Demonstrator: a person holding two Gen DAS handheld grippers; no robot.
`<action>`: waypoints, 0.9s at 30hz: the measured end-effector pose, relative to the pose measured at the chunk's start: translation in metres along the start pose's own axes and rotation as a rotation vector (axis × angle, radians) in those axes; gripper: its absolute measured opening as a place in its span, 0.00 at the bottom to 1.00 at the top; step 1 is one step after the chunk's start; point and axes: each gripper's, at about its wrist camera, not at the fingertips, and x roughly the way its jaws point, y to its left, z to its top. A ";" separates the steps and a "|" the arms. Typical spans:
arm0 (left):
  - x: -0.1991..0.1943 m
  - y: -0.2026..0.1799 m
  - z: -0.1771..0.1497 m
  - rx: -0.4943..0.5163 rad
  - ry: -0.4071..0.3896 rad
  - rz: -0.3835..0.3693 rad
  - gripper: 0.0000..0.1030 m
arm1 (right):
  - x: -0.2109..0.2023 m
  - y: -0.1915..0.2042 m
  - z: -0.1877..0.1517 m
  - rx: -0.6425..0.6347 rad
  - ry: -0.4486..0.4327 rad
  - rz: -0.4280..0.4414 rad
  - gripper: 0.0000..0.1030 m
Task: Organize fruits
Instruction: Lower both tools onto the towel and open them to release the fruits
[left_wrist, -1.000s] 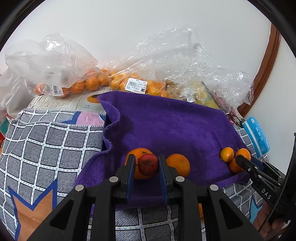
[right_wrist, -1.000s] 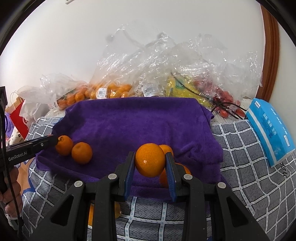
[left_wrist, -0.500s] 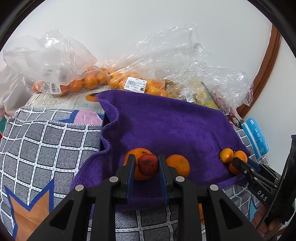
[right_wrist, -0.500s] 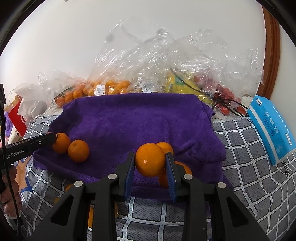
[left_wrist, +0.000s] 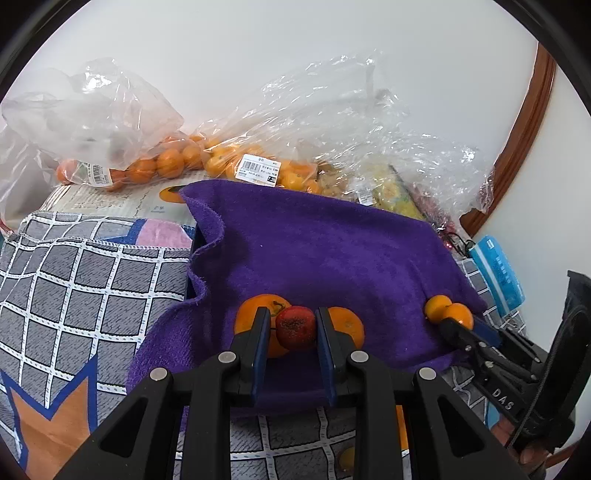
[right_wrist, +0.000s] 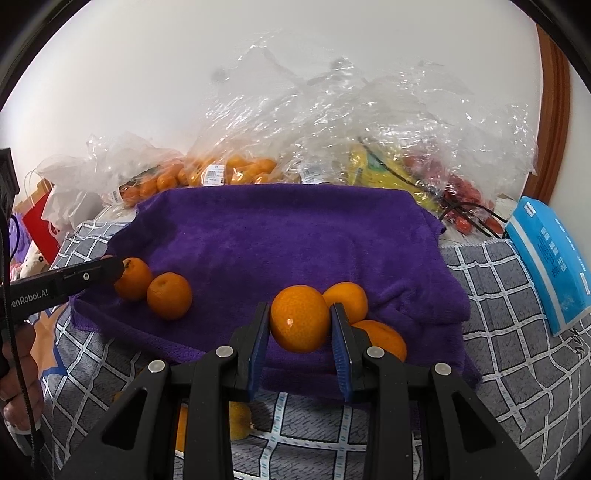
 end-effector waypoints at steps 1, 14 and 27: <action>0.000 0.000 0.000 -0.003 0.000 -0.009 0.23 | 0.001 0.001 0.000 -0.002 0.001 0.001 0.31; 0.003 -0.004 -0.003 0.009 0.020 -0.044 0.23 | 0.008 0.001 -0.003 0.002 0.029 0.001 0.31; 0.012 -0.012 -0.008 0.039 0.055 -0.038 0.23 | 0.011 0.003 -0.005 -0.008 0.046 0.002 0.31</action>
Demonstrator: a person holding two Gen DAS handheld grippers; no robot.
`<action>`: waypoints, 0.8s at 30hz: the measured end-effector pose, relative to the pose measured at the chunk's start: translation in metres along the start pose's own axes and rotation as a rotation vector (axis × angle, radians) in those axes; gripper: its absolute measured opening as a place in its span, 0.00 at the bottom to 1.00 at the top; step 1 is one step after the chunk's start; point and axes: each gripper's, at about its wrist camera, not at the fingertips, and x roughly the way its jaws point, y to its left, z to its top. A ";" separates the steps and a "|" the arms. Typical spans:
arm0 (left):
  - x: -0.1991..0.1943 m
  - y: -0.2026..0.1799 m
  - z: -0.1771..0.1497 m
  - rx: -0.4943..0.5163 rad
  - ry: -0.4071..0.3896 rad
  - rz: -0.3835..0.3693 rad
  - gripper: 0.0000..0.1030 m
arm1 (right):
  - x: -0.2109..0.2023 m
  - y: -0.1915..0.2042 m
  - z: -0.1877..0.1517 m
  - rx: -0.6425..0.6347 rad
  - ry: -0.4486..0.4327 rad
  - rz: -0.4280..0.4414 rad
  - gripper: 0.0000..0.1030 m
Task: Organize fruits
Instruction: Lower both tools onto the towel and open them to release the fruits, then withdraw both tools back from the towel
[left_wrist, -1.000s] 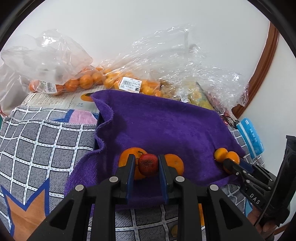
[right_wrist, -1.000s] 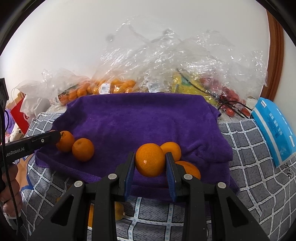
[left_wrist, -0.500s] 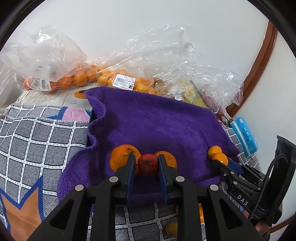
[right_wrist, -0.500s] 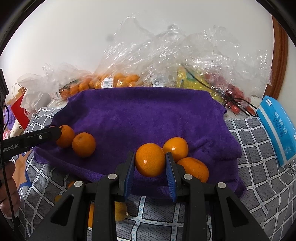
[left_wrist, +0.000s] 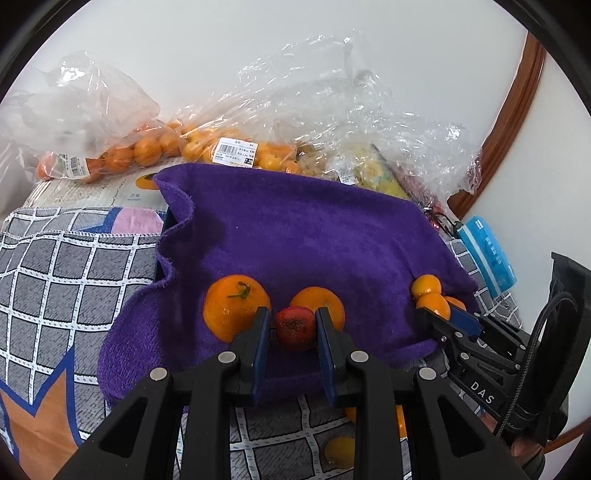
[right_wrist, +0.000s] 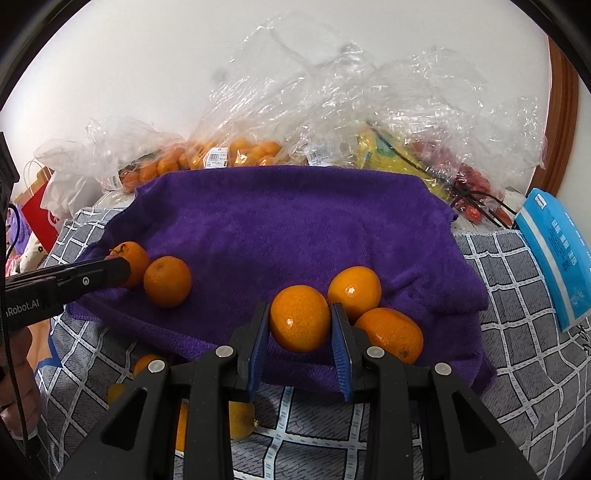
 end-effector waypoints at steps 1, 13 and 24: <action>0.000 0.000 0.000 0.001 0.000 0.001 0.23 | 0.000 0.000 0.000 0.000 0.001 0.000 0.31; 0.004 -0.003 -0.001 0.017 0.013 0.012 0.23 | 0.000 0.000 -0.001 0.002 0.001 0.003 0.31; -0.001 -0.005 -0.001 0.017 0.011 0.007 0.38 | -0.003 0.001 -0.002 0.003 -0.005 0.001 0.32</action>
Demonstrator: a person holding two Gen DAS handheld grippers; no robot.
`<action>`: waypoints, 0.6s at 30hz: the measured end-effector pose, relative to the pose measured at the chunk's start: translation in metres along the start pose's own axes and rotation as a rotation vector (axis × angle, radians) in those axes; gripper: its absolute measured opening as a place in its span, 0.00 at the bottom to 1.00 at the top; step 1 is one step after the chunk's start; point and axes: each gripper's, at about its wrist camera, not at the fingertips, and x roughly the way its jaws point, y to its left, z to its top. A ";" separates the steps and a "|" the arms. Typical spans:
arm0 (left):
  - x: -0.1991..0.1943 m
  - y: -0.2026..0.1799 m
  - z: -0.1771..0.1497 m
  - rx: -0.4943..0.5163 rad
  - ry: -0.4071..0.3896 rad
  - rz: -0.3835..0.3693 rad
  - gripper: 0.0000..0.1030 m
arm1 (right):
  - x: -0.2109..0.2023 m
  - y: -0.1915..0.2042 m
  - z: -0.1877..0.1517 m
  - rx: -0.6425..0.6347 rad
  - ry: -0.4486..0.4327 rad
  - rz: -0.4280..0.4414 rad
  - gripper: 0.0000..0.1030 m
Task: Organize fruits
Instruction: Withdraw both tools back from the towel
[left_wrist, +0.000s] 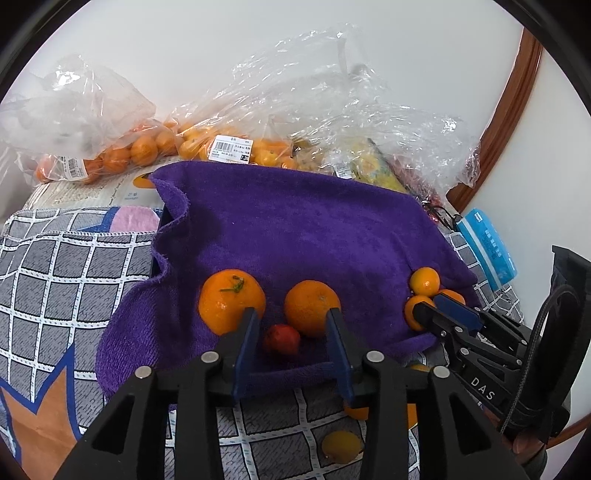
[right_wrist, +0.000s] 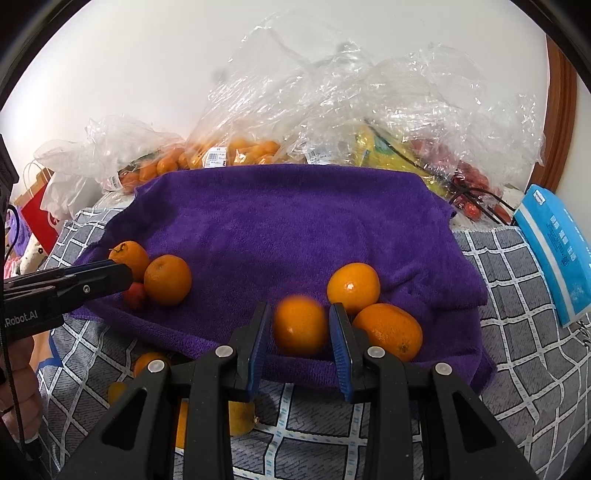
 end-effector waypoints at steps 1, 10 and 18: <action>-0.001 0.000 0.000 -0.001 -0.002 -0.001 0.40 | -0.002 0.001 0.000 -0.001 -0.005 -0.001 0.33; -0.022 -0.002 0.001 0.021 -0.046 0.016 0.43 | -0.026 0.009 0.006 -0.020 -0.051 -0.021 0.40; -0.047 -0.005 -0.008 0.040 -0.077 0.041 0.44 | -0.056 0.023 0.002 -0.038 -0.097 -0.040 0.45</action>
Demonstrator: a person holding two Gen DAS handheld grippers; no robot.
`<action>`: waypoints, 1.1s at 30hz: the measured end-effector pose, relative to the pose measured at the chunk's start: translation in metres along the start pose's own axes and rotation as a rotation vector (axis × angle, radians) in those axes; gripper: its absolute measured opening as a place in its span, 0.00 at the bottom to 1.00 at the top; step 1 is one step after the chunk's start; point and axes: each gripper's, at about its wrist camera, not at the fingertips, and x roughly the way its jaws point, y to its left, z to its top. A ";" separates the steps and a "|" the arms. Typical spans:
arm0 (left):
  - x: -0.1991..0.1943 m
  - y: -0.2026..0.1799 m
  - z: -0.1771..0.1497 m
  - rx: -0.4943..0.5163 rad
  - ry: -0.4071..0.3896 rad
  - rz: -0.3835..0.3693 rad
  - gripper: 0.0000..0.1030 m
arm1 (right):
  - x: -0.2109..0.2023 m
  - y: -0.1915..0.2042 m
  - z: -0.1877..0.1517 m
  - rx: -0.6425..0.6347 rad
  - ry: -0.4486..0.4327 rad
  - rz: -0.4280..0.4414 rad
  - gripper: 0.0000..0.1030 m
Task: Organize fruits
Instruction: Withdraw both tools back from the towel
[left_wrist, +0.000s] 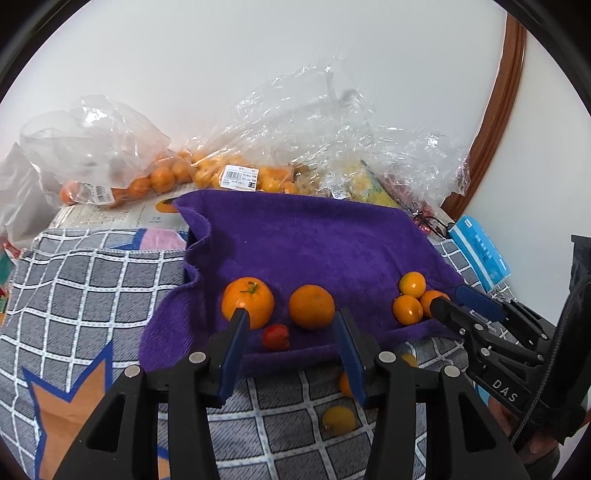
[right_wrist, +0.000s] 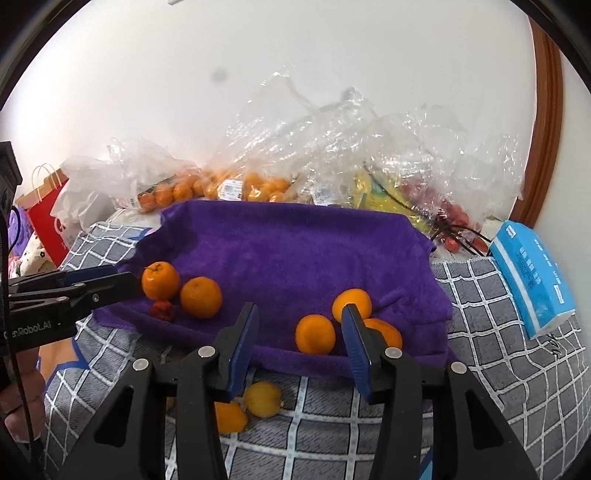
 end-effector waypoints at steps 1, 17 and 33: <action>-0.002 0.000 -0.001 0.002 -0.002 0.005 0.44 | -0.003 0.002 -0.001 -0.006 0.001 -0.005 0.45; -0.025 0.003 -0.031 0.032 0.009 0.057 0.44 | -0.028 0.003 -0.018 0.030 0.045 0.002 0.44; -0.026 0.014 -0.050 0.024 0.020 0.075 0.44 | -0.021 0.002 -0.035 0.037 0.078 0.023 0.43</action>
